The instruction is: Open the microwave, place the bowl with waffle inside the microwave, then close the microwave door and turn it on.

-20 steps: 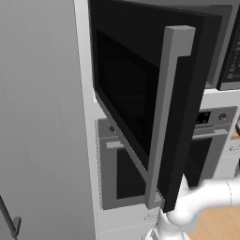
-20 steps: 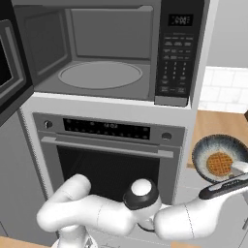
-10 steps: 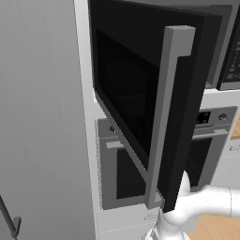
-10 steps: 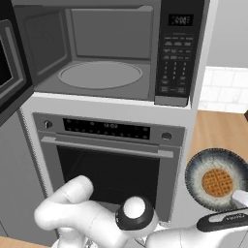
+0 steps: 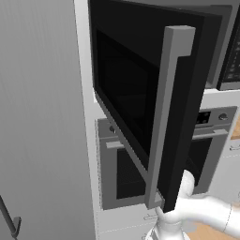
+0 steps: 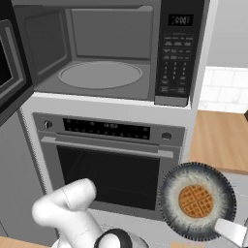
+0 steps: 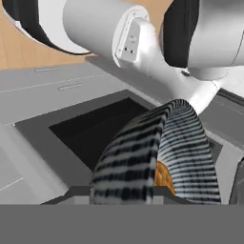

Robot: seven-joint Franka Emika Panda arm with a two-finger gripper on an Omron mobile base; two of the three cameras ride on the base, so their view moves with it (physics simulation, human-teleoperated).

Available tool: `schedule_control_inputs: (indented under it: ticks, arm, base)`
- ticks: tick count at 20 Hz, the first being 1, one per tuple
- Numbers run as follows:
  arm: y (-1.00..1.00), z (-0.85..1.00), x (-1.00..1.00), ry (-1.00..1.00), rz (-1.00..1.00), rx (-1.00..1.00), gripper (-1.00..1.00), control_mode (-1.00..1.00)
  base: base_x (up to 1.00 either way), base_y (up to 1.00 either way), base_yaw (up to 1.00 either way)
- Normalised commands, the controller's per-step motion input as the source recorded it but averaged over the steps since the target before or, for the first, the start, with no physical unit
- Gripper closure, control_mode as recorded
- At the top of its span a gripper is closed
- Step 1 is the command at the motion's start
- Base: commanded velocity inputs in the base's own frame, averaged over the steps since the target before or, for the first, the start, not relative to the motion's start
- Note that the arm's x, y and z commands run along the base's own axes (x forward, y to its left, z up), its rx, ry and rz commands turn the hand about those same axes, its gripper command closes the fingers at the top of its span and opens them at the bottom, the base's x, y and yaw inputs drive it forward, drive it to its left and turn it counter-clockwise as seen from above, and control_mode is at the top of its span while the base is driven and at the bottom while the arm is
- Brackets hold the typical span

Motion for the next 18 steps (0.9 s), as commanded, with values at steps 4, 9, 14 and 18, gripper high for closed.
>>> schedule_control_inputs:
  ticks: [4,9,14,18]
  arm:
    - [1.00,0.16,-0.94,-0.17,0.03,-0.16,1.00,-1.00]
    - [1.00,0.44,-0.35,-0.09,0.00,-0.08,1.00,-1.00]
    - [1.00,0.56,0.02,-0.04,-0.01,-0.03,1.00,-1.00]
    - [0.92,0.62,0.00,0.00,-0.05,-0.01,1.00,-1.00]
  base:
    - [0.00,0.00,0.00]
    - [0.00,0.00,0.00]
    - [0.00,0.00,0.00]
    - [0.00,0.00,0.00]
